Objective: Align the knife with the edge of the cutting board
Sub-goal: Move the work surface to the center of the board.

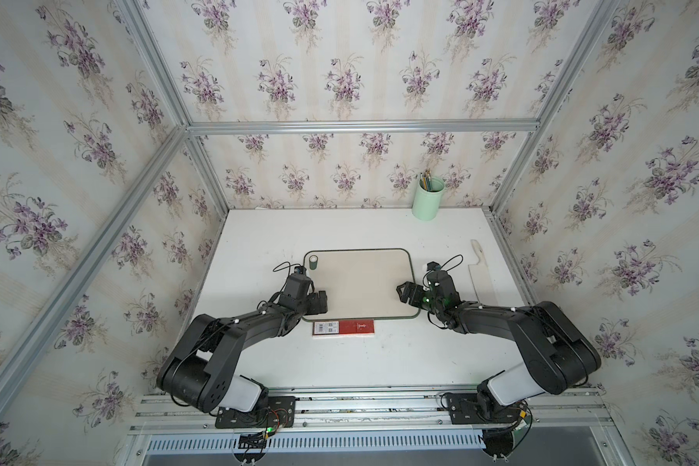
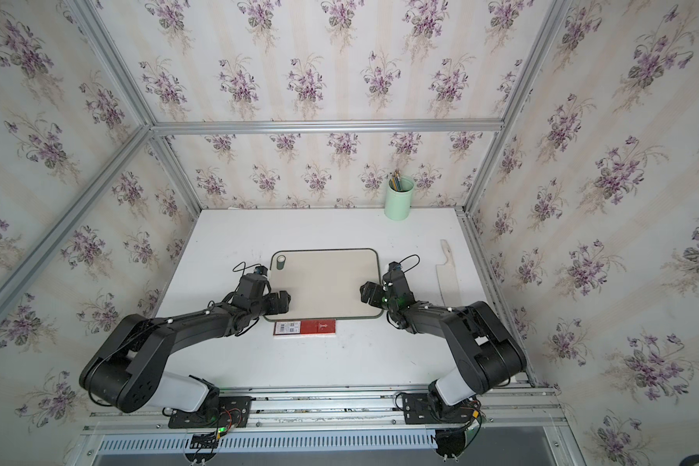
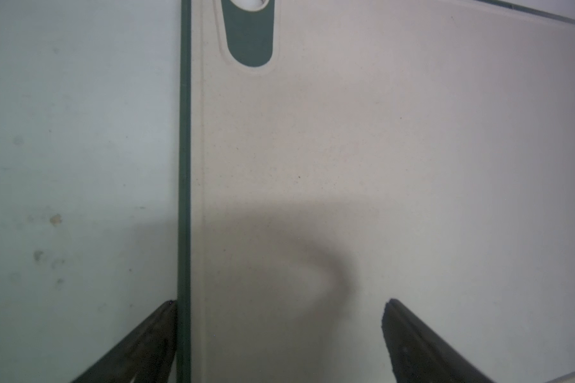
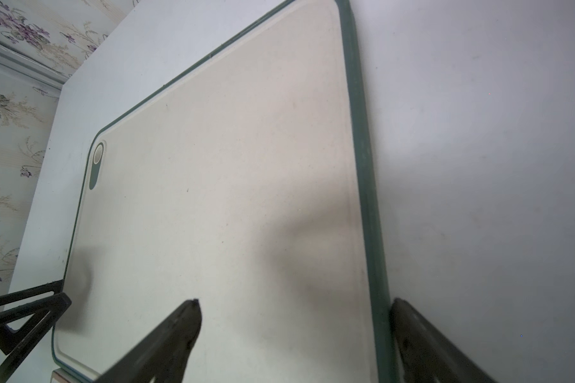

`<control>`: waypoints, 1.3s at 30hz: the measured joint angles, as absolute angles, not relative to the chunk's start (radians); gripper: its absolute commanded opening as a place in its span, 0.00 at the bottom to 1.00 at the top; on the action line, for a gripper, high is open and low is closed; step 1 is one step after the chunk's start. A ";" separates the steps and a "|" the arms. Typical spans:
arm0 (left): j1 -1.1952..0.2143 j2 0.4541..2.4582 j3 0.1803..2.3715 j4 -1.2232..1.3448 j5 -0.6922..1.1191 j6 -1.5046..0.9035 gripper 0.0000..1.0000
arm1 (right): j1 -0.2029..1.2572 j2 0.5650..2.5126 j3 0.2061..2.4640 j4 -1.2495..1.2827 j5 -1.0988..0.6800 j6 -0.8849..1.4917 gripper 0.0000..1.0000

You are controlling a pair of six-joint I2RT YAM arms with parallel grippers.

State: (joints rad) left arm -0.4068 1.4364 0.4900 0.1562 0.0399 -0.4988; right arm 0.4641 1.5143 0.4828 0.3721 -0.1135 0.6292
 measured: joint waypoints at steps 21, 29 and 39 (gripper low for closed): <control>-0.418 1.518 0.558 0.138 -0.026 -0.521 0.98 | 0.479 1.465 0.472 0.290 -0.125 0.651 0.92; -0.418 1.519 0.525 0.215 -0.034 -0.514 0.98 | 0.479 1.511 0.519 0.277 -0.097 0.651 0.92; -0.416 1.502 0.521 0.216 -0.027 -0.515 1.00 | 0.482 1.513 0.548 0.242 -0.086 0.651 1.00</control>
State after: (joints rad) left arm -0.4156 1.5024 0.5213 0.2161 -0.0273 -0.5152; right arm 0.4820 1.5131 0.5480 0.2417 -0.0864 0.6514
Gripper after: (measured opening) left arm 0.998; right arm 0.995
